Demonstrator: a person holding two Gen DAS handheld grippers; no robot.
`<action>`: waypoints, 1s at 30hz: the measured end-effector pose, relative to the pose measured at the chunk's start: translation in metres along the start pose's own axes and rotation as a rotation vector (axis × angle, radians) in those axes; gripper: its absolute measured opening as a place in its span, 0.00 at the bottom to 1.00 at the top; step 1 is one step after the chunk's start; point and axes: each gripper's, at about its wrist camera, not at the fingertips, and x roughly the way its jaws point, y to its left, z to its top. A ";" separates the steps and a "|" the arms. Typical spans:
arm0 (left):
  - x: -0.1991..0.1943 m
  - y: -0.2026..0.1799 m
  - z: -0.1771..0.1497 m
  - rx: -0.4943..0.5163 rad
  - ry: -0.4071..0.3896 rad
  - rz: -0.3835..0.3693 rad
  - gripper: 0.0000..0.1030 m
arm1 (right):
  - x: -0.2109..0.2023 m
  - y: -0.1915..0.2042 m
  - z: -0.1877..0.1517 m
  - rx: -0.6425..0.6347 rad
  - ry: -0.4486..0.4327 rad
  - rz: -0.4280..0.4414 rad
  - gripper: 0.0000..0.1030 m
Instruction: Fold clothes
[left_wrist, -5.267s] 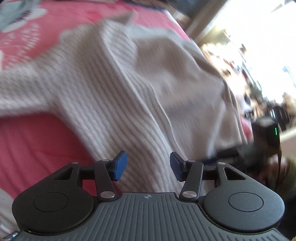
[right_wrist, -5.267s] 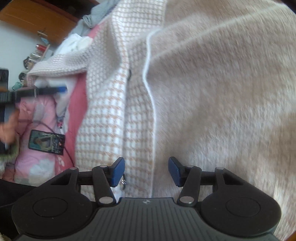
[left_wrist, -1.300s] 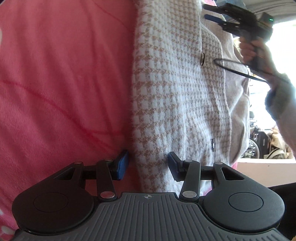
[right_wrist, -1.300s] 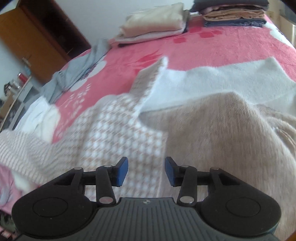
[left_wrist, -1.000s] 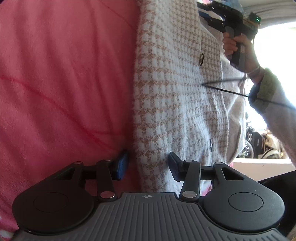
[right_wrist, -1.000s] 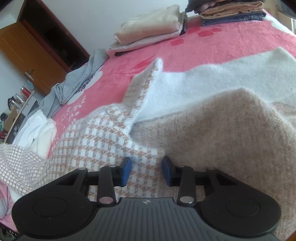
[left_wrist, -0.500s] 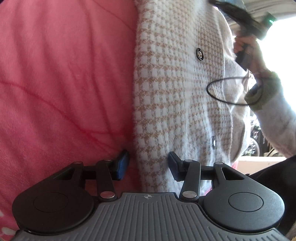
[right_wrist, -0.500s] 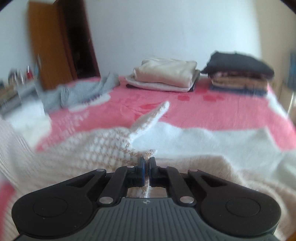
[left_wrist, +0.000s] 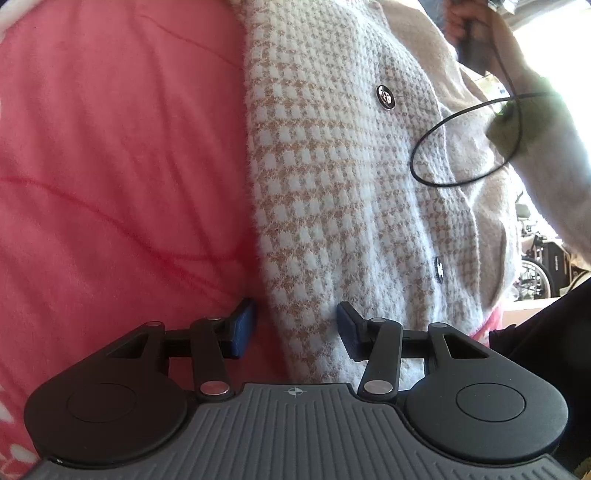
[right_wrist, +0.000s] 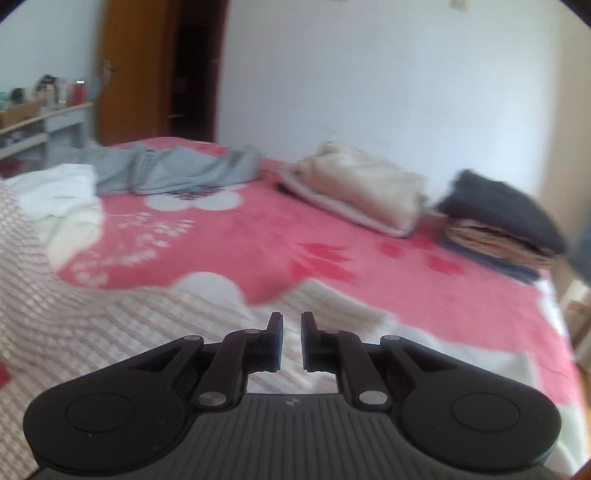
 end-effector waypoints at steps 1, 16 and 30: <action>0.000 0.000 0.000 0.001 -0.002 0.002 0.46 | 0.020 0.003 -0.002 0.013 0.043 0.032 0.09; 0.007 -0.006 -0.001 -0.022 0.013 0.006 0.46 | 0.086 -0.065 0.018 0.318 0.149 0.072 0.10; -0.012 0.005 0.003 -0.028 0.047 -0.003 0.47 | 0.072 -0.075 0.025 0.396 0.122 0.038 0.05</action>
